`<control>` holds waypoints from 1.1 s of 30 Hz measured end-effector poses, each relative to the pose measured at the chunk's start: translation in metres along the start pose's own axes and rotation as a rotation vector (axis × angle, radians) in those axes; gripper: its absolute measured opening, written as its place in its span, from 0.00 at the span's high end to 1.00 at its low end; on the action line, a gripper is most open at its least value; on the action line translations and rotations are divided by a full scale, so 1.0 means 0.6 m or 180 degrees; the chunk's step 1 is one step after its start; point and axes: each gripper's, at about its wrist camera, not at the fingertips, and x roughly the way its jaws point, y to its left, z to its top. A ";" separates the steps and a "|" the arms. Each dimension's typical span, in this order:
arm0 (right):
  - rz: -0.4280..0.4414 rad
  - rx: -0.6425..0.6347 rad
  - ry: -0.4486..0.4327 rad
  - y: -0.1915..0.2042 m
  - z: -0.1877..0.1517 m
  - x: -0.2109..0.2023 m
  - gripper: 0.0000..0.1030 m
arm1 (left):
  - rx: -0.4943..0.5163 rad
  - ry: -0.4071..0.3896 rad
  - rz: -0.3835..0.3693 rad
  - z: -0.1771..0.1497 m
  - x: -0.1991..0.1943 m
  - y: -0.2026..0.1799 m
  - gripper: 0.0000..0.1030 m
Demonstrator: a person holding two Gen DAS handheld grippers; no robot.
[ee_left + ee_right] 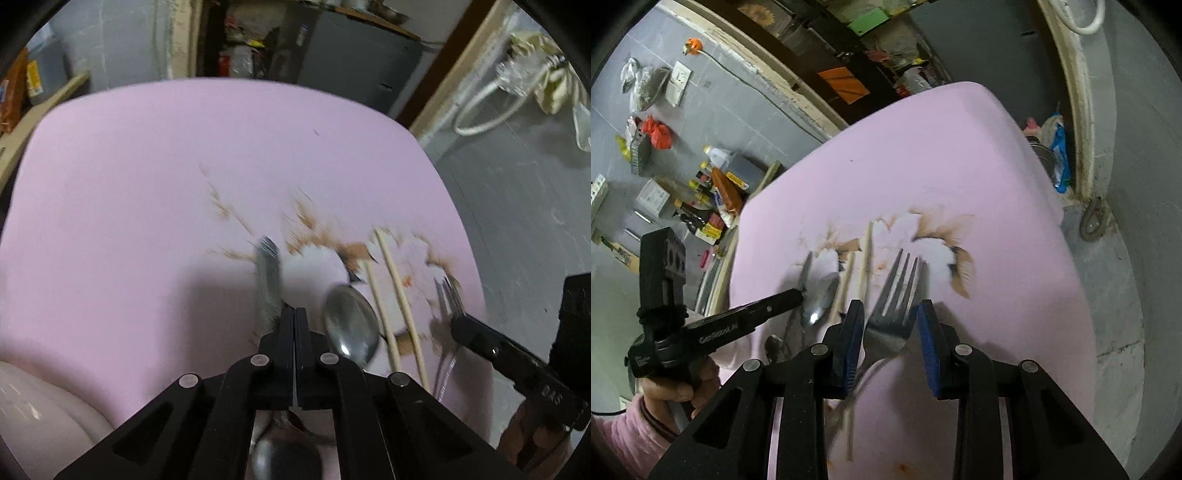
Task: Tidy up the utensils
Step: 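Grasp the ornate-handled spoon with the left tool while the right tool grasps a fork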
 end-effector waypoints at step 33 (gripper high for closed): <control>-0.0502 0.0121 0.0397 0.022 0.030 0.037 0.74 | 0.0387 0.0277 0.0458 0.038 0.009 -0.015 0.90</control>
